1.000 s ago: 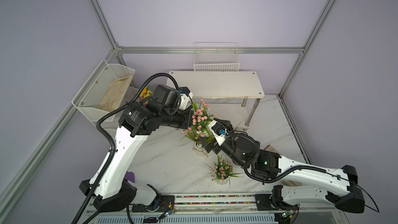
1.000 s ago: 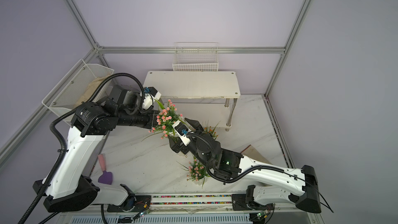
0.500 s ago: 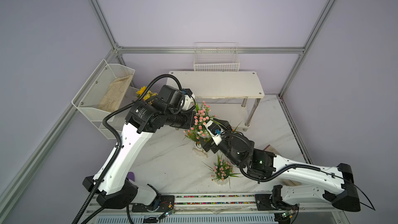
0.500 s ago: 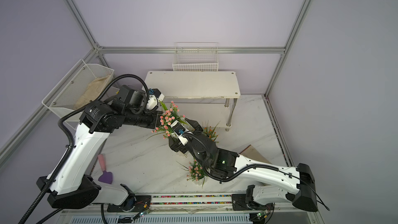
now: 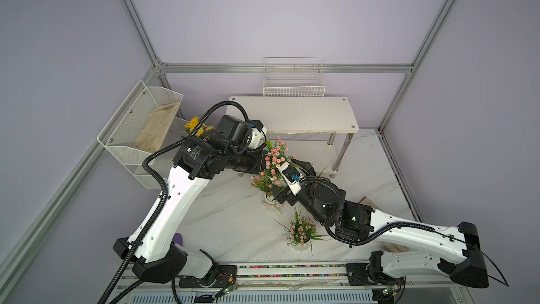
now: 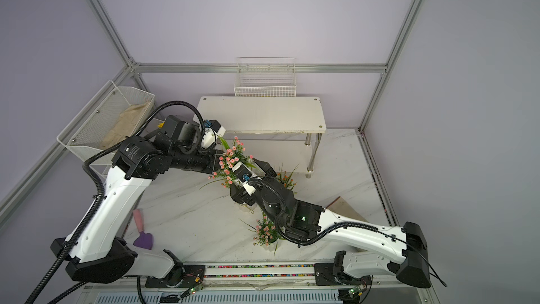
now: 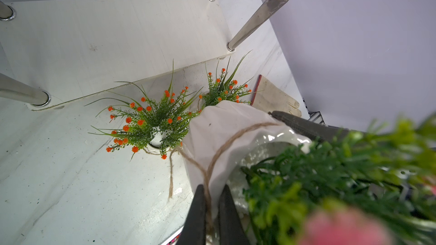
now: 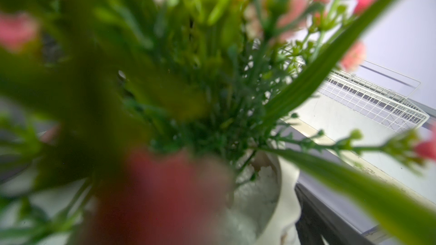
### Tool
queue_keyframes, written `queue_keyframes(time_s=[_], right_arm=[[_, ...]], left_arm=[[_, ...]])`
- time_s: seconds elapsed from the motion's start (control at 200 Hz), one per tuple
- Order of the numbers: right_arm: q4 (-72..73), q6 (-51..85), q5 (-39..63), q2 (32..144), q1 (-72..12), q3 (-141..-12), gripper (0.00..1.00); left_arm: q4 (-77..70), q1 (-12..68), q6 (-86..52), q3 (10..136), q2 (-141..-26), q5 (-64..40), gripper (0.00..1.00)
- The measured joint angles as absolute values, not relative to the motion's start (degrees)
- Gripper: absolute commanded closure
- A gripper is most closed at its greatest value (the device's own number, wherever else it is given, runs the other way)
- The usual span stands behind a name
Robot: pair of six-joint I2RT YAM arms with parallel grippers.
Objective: Place the baby's breath potted plants on the rack by color
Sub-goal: Place the baby's breath potted plant on the rack.
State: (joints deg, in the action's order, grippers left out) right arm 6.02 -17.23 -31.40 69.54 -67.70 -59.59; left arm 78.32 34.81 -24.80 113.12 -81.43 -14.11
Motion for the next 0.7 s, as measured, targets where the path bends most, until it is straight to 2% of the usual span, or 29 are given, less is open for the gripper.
queue_keyframes(time_s=[0.695], right_arm=[[6.42, -16.1, -27.57, 70.46, -64.66, -59.59, 0.03]], left_arm=[[76.01, 34.06, -24.47, 111.24, -81.56, -15.0, 1.0]])
